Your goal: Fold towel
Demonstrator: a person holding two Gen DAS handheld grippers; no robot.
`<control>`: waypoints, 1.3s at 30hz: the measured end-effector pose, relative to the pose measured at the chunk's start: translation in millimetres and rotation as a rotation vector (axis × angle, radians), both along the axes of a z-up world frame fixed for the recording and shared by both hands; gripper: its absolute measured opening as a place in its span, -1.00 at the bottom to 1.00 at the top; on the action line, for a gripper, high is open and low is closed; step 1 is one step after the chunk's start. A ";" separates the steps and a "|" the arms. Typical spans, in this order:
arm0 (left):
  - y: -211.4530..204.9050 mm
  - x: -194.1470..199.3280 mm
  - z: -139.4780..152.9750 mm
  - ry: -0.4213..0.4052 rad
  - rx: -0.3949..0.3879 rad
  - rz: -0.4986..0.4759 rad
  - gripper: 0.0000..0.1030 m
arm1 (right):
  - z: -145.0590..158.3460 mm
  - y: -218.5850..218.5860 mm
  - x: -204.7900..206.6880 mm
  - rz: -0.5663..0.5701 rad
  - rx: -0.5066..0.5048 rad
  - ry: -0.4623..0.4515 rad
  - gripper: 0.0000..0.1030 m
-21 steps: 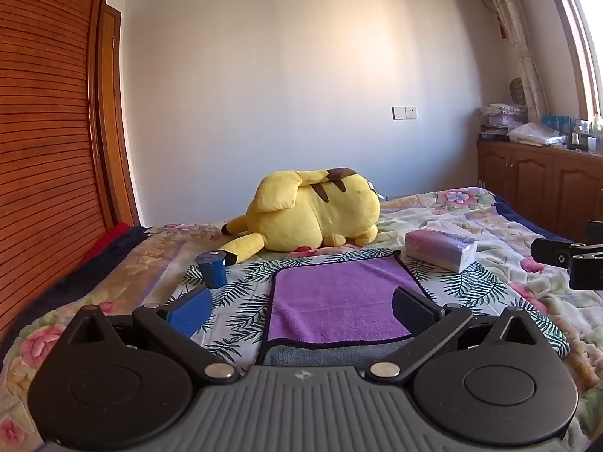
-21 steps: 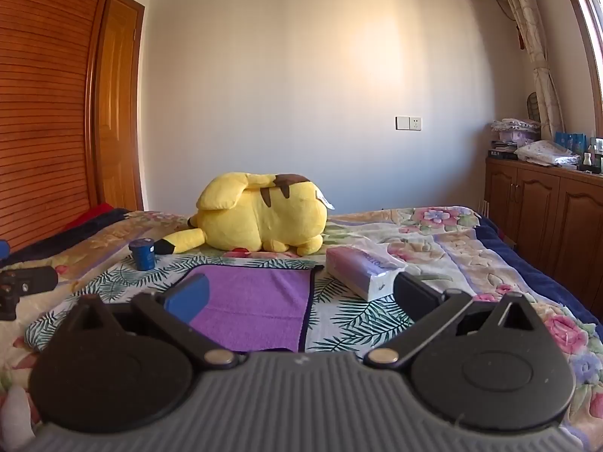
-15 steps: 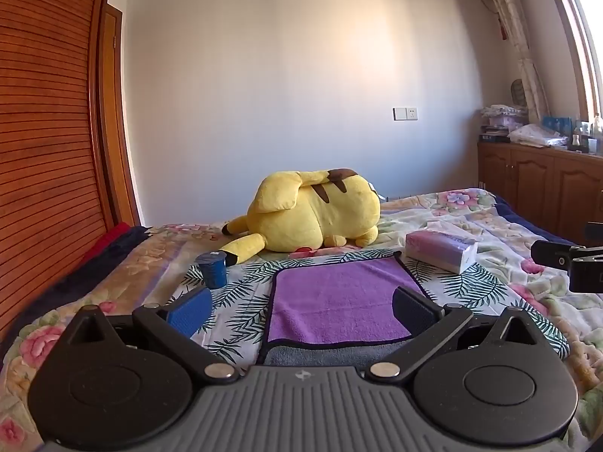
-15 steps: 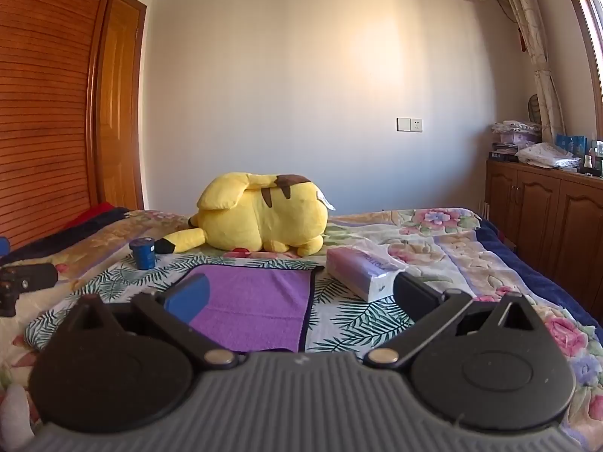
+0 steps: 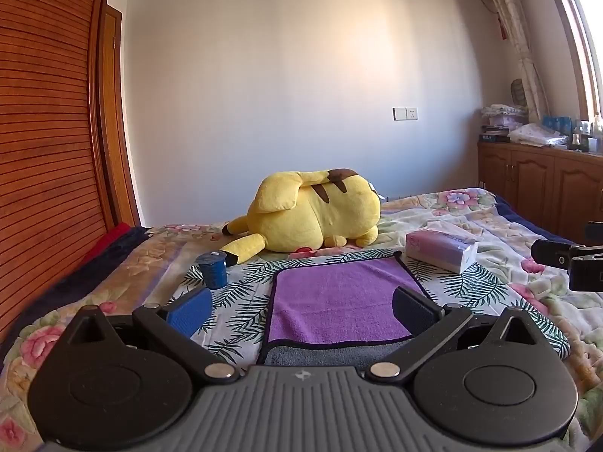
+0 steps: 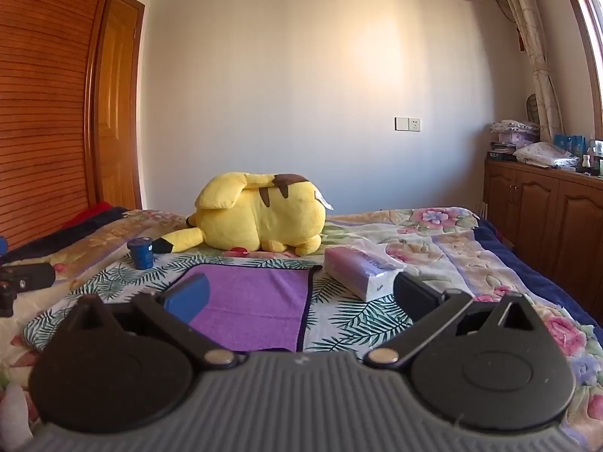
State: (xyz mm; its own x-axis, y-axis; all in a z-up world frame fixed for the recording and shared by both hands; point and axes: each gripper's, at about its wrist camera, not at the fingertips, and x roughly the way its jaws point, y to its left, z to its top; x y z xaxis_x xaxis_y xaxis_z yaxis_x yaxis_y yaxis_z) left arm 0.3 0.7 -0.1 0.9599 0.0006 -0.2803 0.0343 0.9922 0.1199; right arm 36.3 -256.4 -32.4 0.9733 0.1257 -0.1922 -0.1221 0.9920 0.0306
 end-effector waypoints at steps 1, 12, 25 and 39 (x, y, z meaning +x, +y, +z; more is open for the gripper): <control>0.2 0.2 0.0 0.000 0.000 0.000 1.00 | -0.5 0.0 0.4 -0.001 0.000 0.000 1.00; 1.0 0.4 0.0 -0.001 0.000 0.000 1.00 | 0.4 0.0 0.0 -0.001 0.000 -0.001 1.00; -0.6 -0.3 0.0 -0.002 0.002 0.001 1.00 | -0.3 0.2 0.3 -0.002 0.000 -0.002 1.00; -0.6 -0.3 0.6 0.001 0.004 0.002 1.00 | -0.5 0.4 0.4 -0.003 -0.002 -0.002 1.00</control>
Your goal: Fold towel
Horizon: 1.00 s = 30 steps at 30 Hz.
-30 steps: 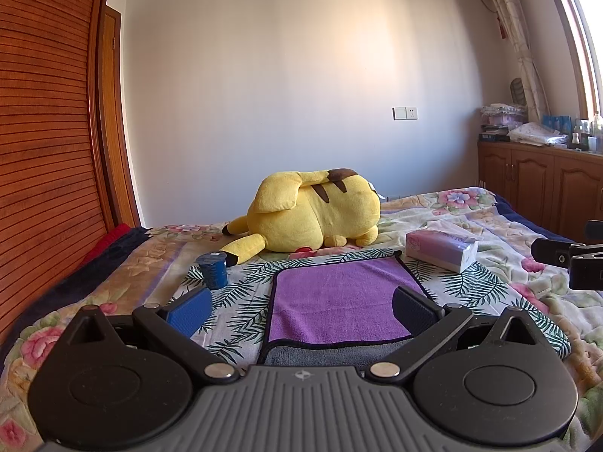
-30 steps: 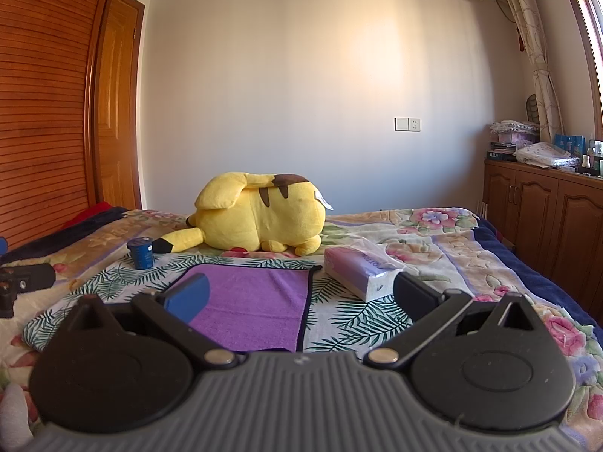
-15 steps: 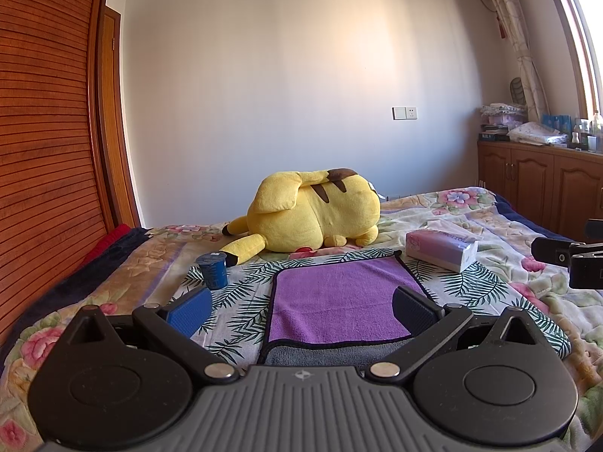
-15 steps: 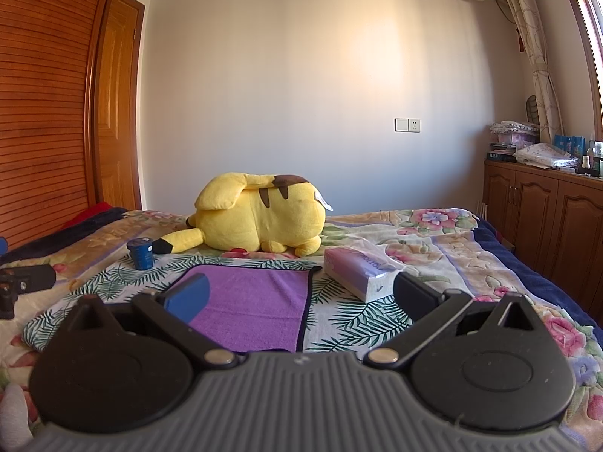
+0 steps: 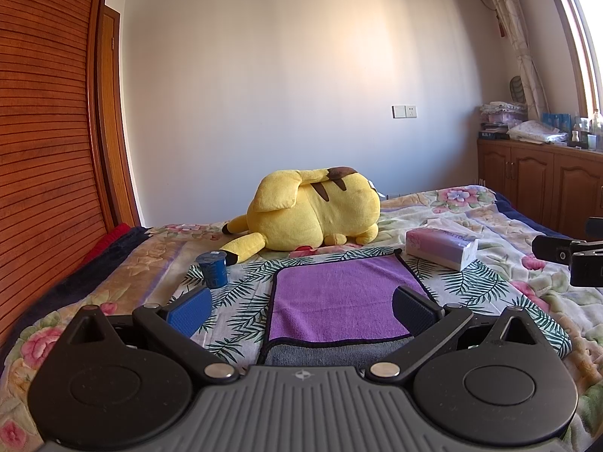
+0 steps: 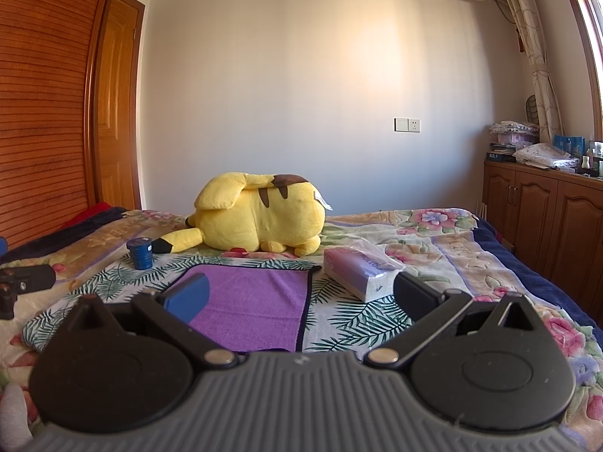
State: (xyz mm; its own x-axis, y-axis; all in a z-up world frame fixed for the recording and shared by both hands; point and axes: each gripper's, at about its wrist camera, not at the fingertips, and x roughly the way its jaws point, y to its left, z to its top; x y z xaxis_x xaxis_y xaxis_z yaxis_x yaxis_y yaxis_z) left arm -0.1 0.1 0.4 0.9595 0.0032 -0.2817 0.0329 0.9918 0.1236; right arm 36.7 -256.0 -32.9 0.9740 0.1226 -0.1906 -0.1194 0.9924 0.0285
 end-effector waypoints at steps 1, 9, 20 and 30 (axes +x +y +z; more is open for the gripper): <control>0.0 0.0 -0.1 -0.001 0.000 0.000 1.00 | 0.1 0.0 0.1 0.000 0.000 0.000 1.00; 2.4 -0.6 -1.9 0.001 0.001 0.000 1.00 | -0.4 0.1 0.0 0.000 0.000 0.000 1.00; 2.5 -0.7 -1.9 0.000 0.002 0.000 1.00 | 0.0 -0.2 0.2 0.000 0.001 0.000 1.00; 2.4 -0.5 -1.9 0.002 0.003 0.000 1.00 | -0.4 0.1 0.5 0.000 0.000 0.000 1.00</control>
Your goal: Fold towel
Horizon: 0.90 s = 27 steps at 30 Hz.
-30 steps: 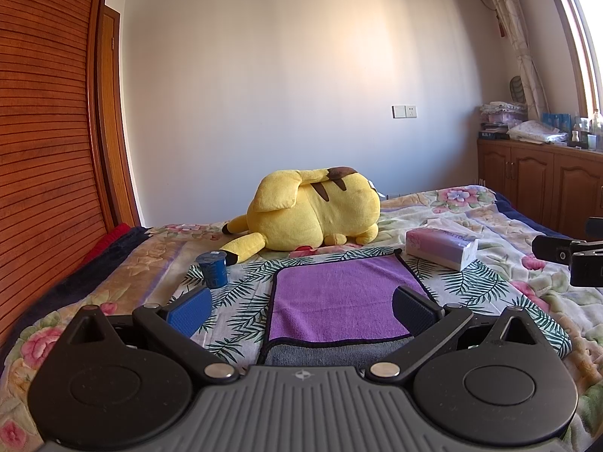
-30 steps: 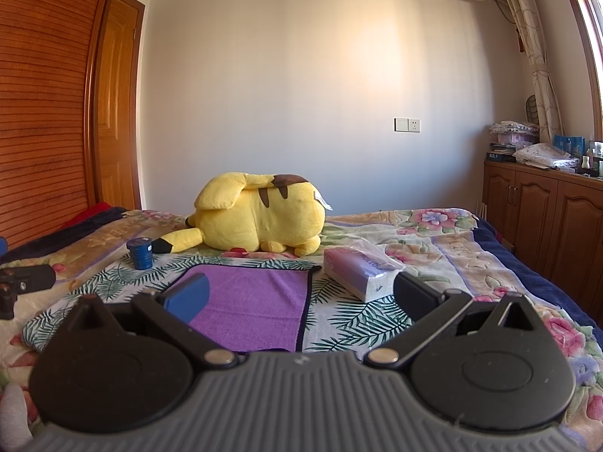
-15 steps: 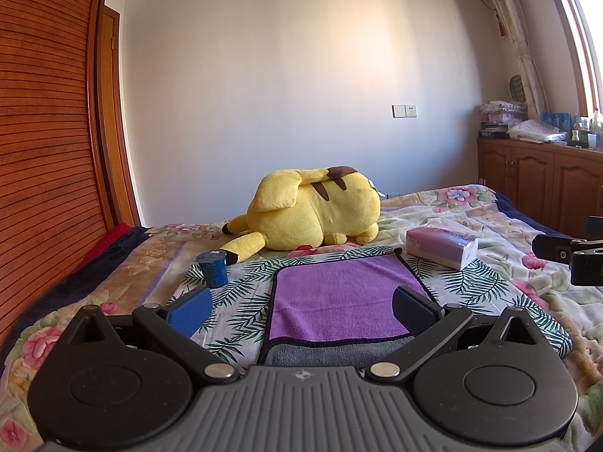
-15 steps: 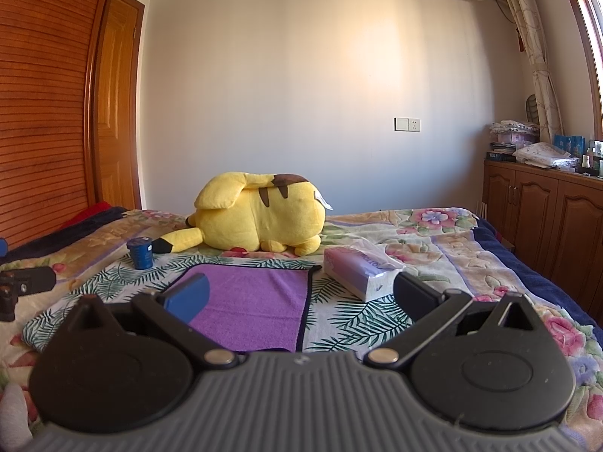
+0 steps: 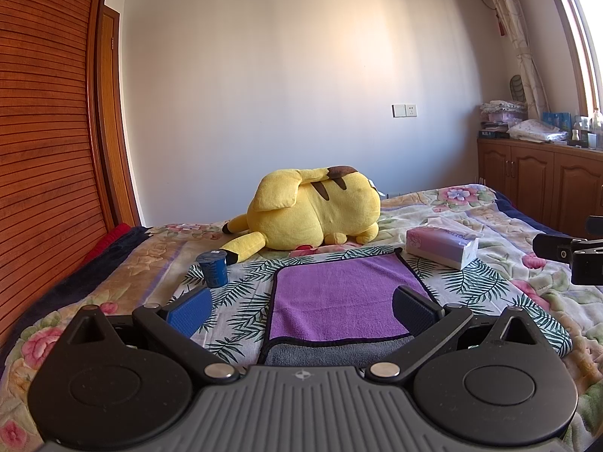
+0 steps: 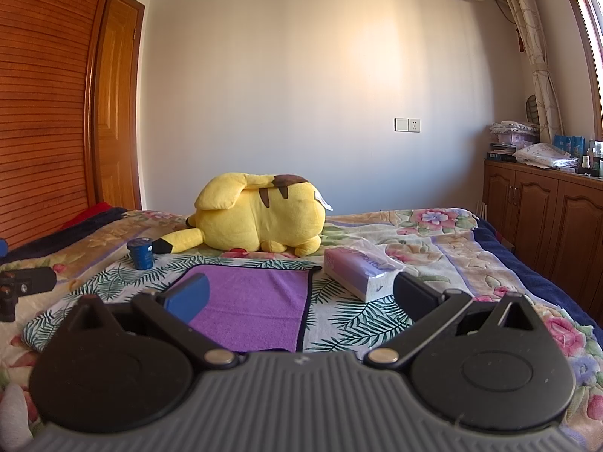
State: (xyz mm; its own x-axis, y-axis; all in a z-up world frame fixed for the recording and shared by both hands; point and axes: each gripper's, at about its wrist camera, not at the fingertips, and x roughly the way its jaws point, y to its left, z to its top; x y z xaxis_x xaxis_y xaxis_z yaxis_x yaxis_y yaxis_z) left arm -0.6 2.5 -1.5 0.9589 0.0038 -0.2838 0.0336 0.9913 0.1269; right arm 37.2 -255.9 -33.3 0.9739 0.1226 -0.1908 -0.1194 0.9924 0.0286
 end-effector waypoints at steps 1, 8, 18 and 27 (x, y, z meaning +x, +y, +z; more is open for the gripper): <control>-2.1 -0.2 -2.1 0.003 0.001 0.000 1.00 | 0.3 0.2 -0.3 0.000 0.000 0.001 1.00; -1.1 3.7 -3.2 0.047 0.013 0.007 1.00 | -2.8 -0.3 3.2 0.007 -0.007 0.015 1.00; 0.9 16.7 -14.6 0.149 0.018 0.010 1.00 | -12.0 5.5 13.0 0.024 -0.023 0.084 1.00; 3.3 29.4 -22.9 0.217 0.016 0.005 1.00 | -16.2 14.4 21.5 0.046 -0.063 0.119 1.00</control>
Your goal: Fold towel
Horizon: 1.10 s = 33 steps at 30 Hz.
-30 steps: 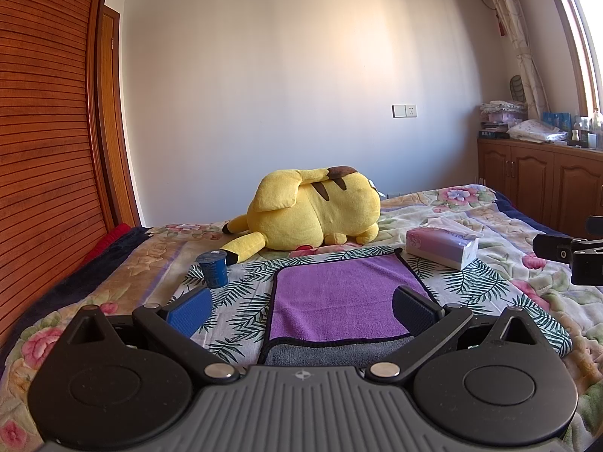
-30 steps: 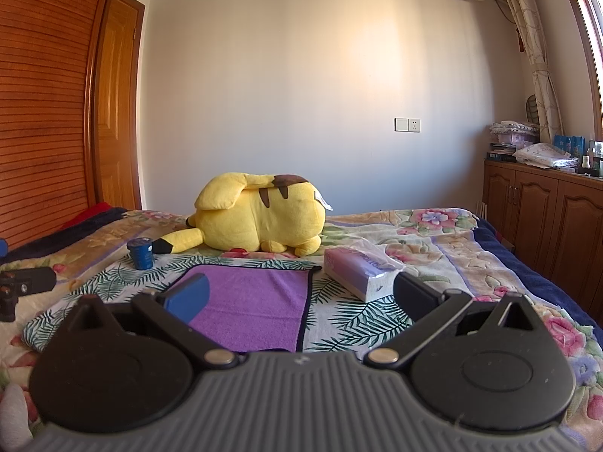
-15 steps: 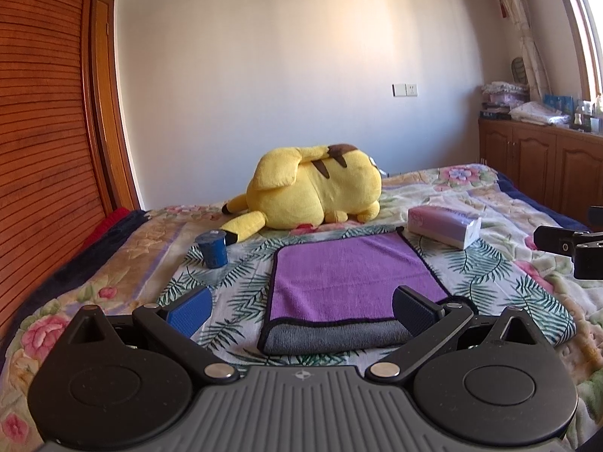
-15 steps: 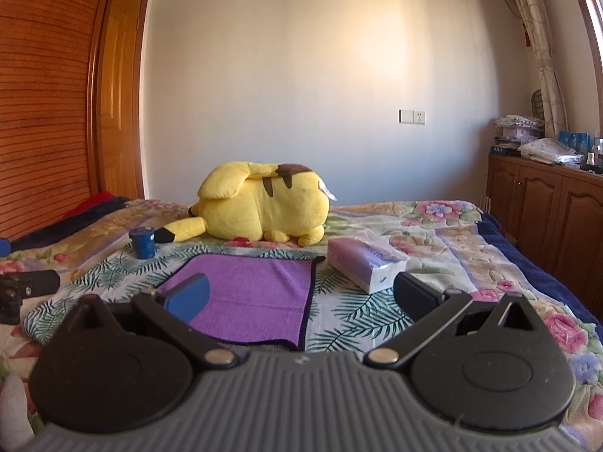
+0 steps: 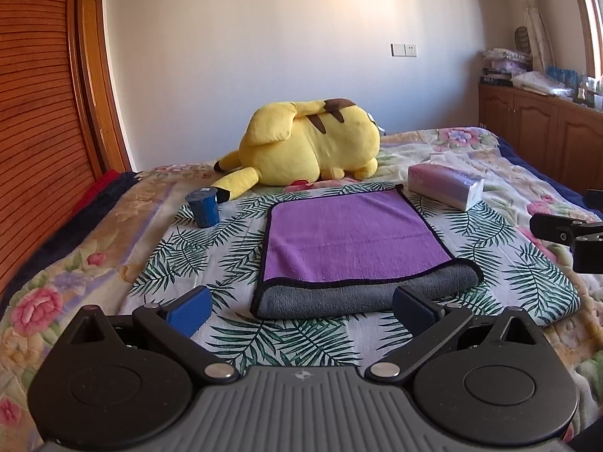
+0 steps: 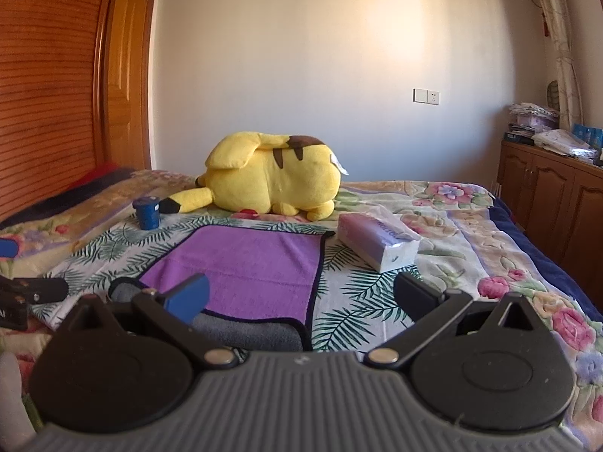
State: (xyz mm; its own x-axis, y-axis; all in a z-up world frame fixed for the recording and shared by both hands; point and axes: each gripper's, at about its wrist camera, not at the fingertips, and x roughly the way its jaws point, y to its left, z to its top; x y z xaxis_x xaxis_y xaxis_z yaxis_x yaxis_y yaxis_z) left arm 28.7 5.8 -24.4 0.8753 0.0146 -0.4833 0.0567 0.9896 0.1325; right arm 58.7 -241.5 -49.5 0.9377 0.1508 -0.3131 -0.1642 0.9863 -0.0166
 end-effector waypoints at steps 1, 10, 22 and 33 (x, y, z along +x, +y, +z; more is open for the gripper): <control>-0.1 1.8 -0.7 0.004 0.000 -0.002 1.00 | -1.0 1.1 1.7 0.003 -0.004 0.005 1.00; 3.2 24.5 -5.9 0.031 0.020 -0.011 1.00 | -11.0 4.5 19.7 0.012 -0.011 0.065 1.00; 9.2 55.1 -17.0 0.075 0.034 -0.030 1.00 | -23.6 12.9 45.4 0.044 -0.038 0.128 1.00; 24.7 84.4 -30.2 0.138 0.012 -0.044 1.00 | -35.5 16.4 67.6 0.082 -0.048 0.197 1.00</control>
State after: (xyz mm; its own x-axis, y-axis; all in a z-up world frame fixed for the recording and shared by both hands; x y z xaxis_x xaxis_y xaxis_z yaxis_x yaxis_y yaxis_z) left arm 113.1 30.5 -54.6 0.8007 -0.0159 -0.5988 0.1186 0.9841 0.1324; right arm 126.3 -225.1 -85.0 0.8425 0.2047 -0.4982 -0.2488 0.9683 -0.0229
